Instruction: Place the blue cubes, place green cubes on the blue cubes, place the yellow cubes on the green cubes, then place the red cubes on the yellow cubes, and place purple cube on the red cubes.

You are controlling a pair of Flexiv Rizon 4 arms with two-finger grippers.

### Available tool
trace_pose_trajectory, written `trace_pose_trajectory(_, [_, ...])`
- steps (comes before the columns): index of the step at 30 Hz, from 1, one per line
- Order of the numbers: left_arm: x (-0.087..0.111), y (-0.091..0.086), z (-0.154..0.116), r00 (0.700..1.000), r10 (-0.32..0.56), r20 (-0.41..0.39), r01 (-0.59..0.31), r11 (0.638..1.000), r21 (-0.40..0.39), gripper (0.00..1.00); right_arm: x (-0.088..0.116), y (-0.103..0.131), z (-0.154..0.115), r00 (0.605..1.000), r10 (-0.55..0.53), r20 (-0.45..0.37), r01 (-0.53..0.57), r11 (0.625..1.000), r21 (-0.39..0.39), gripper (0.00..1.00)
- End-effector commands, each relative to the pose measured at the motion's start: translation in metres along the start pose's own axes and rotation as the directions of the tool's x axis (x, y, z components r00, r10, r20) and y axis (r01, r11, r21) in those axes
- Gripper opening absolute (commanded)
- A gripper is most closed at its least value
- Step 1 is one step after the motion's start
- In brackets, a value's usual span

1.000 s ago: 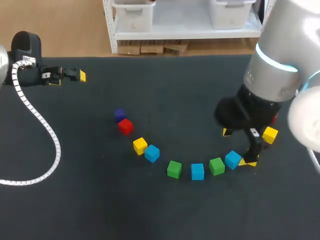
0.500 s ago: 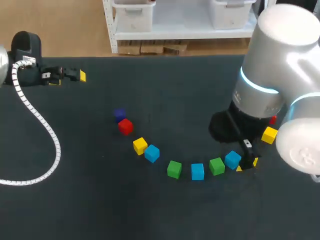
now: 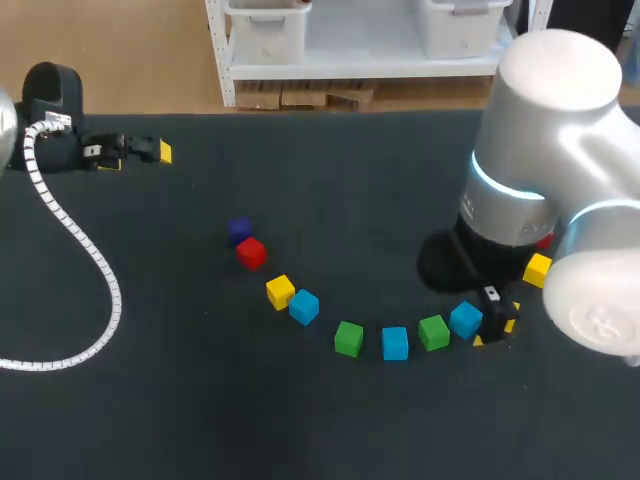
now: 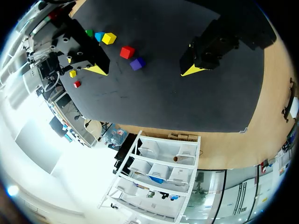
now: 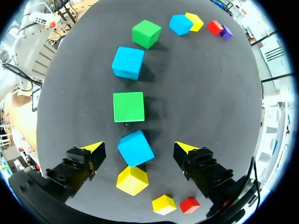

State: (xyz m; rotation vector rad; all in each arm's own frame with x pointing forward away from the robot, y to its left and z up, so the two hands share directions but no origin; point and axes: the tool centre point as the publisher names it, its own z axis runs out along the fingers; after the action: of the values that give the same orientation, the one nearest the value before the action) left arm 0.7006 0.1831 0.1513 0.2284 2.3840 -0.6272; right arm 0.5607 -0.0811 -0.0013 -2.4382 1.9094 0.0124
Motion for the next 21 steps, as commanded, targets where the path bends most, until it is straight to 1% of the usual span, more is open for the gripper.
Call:
trace_pose_trajectory(1, [0.001, 0.001, 0.0, 1.0, 0.001, 0.005, -0.001, 1.0, 0.005, 1.0, -0.001, -0.001, 0.003, 1.0, 0.003, -0.001, -0.003, 1.0, 0.003, 0.69])
trace_pose_trajectory(3, [0.001, 0.001, 0.0, 1.0, 0.001, 0.005, -0.001, 1.0, 0.005, 1.0, -0.001, -0.002, 0.004, 1.0, 0.011, 0.004, -0.011, 1.0, 0.007, 0.51])
trace_pose_trajectory(5, [0.001, 0.001, 0.0, 1.0, 0.001, 0.005, -0.001, 1.0, 0.005, 1.0, -0.001, -0.002, 0.005, 1.0, 0.015, 0.006, -0.015, 1.0, 0.008, 0.47])
trace_pose_trajectory(7, [0.001, 0.001, 0.0, 1.0, 0.001, 0.005, -0.001, 1.0, 0.005, 1.0, 0.0, -0.003, 0.006, 1.0, 0.019, 0.005, -0.019, 1.0, 0.012, 0.4])
trace_pose_trajectory(10, [0.001, 0.001, 0.0, 1.0, 0.001, 0.005, -0.001, 1.0, 0.005, 1.0, 0.0, -0.005, 0.006, 0.999, 0.034, 0.006, -0.035, 0.999, 0.018, 0.34])
trace_pose_trajectory(13, [0.001, 0.001, 0.0, 1.0, 0.001, 0.005, -0.001, 1.0, 0.005, 1.0, 0.0, -0.008, 0.004, 0.998, 0.067, 0.021, -0.067, 0.998, 0.012, 0.23])
trace_pose_trajectory(15, [0.001, 0.001, 0.0, 1.0, 0.001, 0.005, -0.001, 1.0, 0.005, 1.0, 0.0, -0.011, 0.003, 0.995, 0.099, 0.026, -0.099, 0.995, 0.002, 0.2])
trace_pose_trajectory(17, [0.001, 0.001, 0.0, 1.0, 0.001, 0.005, -0.001, 1.0, 0.005, 1.0, 0.0, -0.017, 0.002, 0.989, 0.147, 0.025, -0.147, 0.989, 0.001, 0.11])
trace_pose_trajectory(18, [0.001, 0.001, 0.0, 1.0, 0.001, 0.005, -0.001, 1.0, 0.005, 1.0, 0.001, -0.021, 0.002, 0.985, 0.169, 0.02, -0.169, 0.986, 0.002, 0.01])
trace_pose_trajectory(21, [0.001, 0.001, 0.0, 1.0, 0.001, 0.005, -0.001, 1.0, 0.005, 1.0, 0.001, -0.031, 0.001, 0.973, 0.231, 0.016, -0.231, 0.973, 0.003, 0.0])
